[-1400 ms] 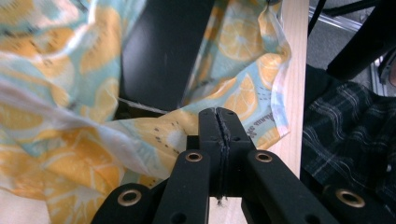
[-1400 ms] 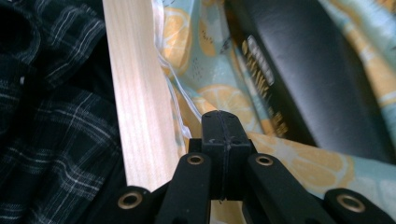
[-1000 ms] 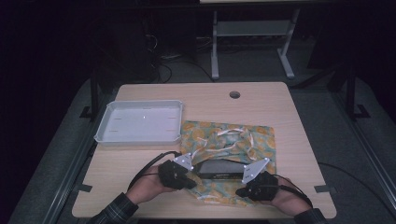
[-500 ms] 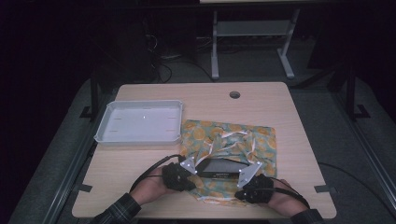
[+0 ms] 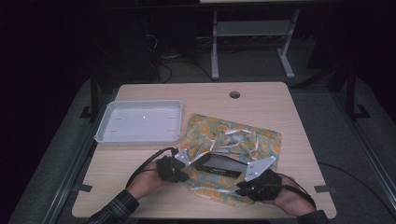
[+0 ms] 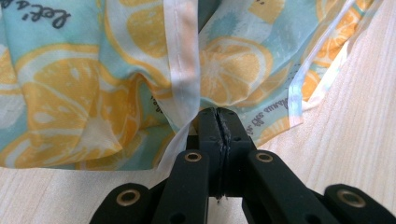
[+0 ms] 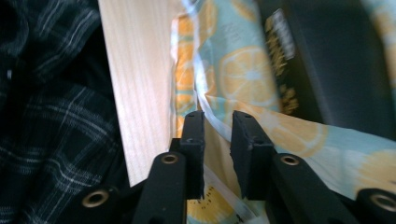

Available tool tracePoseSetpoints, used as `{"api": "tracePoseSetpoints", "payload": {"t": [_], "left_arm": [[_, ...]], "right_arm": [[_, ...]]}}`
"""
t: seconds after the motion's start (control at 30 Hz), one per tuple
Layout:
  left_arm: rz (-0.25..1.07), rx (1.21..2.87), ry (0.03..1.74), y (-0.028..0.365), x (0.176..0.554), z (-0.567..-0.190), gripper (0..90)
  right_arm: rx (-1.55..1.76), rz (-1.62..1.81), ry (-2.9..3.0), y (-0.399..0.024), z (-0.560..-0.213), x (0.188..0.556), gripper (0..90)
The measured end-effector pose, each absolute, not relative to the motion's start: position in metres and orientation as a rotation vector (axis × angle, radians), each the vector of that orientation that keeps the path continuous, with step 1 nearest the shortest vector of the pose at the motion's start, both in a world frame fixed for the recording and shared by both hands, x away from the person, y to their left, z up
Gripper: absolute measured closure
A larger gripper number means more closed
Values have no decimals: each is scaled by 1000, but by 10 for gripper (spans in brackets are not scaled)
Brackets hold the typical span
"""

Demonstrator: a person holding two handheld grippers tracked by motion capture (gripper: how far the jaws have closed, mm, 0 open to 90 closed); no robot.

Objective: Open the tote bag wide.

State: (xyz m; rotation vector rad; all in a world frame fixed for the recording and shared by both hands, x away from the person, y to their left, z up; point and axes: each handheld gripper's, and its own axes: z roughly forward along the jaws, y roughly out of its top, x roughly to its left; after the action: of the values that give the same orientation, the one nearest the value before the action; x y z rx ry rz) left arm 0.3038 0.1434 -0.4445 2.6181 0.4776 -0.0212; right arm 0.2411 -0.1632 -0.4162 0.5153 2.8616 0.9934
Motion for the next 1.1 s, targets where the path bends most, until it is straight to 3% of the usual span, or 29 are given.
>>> {"api": "tracePoseSetpoints", "payload": {"t": [0.53, 1.1], "left_arm": [[-41, 2610, 497, 144, 304, -445, 877], [-29, 2613, 493, 144, 303, -444, 877]], "right_arm": [[754, 1067, 2590, -202, -371, 270, 601], [787, 1012, 2718, -164, -398, 314, 654]]}}
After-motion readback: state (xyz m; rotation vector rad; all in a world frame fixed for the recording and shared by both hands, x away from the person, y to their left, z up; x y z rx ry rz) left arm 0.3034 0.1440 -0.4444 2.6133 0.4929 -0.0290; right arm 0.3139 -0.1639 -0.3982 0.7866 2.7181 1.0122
